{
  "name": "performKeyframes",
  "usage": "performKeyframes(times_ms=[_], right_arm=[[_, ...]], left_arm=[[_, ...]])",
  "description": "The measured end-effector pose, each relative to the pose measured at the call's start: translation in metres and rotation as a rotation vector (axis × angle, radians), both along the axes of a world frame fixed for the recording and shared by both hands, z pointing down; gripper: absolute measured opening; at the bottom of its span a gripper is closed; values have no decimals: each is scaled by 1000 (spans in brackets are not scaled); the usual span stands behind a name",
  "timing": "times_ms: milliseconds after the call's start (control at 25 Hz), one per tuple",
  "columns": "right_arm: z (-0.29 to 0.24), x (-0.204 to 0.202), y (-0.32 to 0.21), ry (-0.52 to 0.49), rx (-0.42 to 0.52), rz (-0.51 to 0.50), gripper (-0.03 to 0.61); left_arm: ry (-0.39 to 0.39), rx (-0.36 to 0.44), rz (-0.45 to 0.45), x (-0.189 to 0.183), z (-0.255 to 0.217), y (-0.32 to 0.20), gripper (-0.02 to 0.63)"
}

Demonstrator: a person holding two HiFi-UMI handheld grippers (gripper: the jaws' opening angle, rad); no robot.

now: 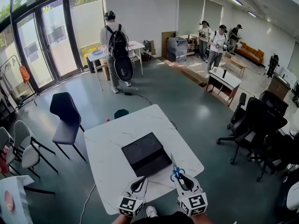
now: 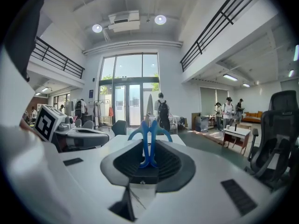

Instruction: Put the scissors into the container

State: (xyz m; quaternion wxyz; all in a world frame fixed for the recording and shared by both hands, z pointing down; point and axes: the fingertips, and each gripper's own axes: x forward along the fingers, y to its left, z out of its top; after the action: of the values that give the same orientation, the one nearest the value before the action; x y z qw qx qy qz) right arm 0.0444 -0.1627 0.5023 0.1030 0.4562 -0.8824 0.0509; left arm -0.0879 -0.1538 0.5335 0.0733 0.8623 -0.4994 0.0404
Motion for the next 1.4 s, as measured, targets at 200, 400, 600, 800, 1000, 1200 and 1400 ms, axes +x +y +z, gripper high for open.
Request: performKeyframes(times_ms=[200,400,600,800,1000,1200,1400], right_arm=[[1,-7,-5,23,-3,-14,86],[6,-9,-18,3,-28,-28,86],[1,-14,-44,-55,-42,-67,86],[5,-17,-70,-26,-45,-144,86],[15,-16,-92,11,-56,-221,86],[21,-29,-113,69,-47,-381,86],[22,-45,-131,99,-27,-511,86]], left_arm=[[5,4,-16,-7,1,-7,9],[-6,-4,-24,-9,7,-16,9],[-6,-22,-74,-13,10,-29,9],[-37,-28,-121,-13,15,-47,9],[-41,-40,-178,-7,15,-68,9],[-57,-58,-269,-9,13,-78,9],[-67,-72,-374,-20,12,-83,9]])
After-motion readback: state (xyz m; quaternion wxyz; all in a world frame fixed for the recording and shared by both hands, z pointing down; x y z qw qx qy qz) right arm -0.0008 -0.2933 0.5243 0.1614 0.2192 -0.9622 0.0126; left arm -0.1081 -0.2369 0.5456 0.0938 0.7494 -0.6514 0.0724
